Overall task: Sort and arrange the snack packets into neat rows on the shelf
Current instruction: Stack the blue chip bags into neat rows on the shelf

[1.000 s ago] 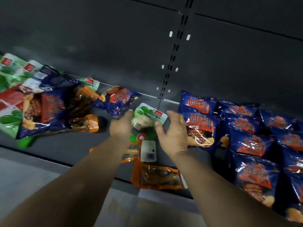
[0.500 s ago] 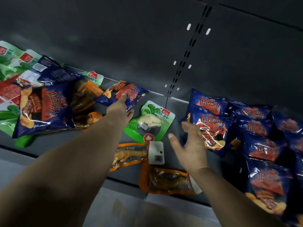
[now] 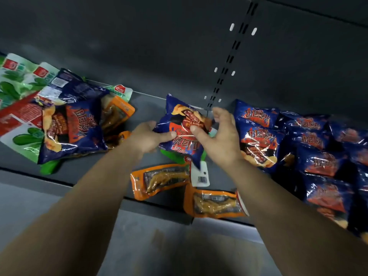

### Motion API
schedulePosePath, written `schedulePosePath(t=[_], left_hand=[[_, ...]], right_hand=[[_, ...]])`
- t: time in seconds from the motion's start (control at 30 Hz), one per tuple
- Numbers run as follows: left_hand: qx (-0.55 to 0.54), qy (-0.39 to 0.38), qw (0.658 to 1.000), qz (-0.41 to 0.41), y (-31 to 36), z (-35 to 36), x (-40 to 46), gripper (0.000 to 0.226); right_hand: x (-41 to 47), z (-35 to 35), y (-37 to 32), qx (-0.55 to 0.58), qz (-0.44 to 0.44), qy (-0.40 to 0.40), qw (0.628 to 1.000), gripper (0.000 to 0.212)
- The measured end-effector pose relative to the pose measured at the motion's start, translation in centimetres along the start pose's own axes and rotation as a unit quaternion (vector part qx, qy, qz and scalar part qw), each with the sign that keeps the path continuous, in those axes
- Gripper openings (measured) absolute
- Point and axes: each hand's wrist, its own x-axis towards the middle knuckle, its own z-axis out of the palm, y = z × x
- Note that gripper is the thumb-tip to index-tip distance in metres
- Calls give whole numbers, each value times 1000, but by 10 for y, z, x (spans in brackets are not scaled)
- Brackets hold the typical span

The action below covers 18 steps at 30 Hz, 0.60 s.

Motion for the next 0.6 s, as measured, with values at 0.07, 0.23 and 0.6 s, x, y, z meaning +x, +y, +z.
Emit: schedulePosePath(t=[0.07, 0.23, 0.6], left_hand=[[54, -42, 997, 25, 4, -21, -10, 17], [158, -137, 976, 66, 8, -58, -27, 15], [59, -131, 987, 78, 8, -53, -30, 22]], right_hand=[[0, -3, -7, 19, 9, -20, 1000, 77], [-12, -5, -6, 43, 64, -146, 986, 90], [-40, 8, 8, 317, 202, -233, 897, 35]])
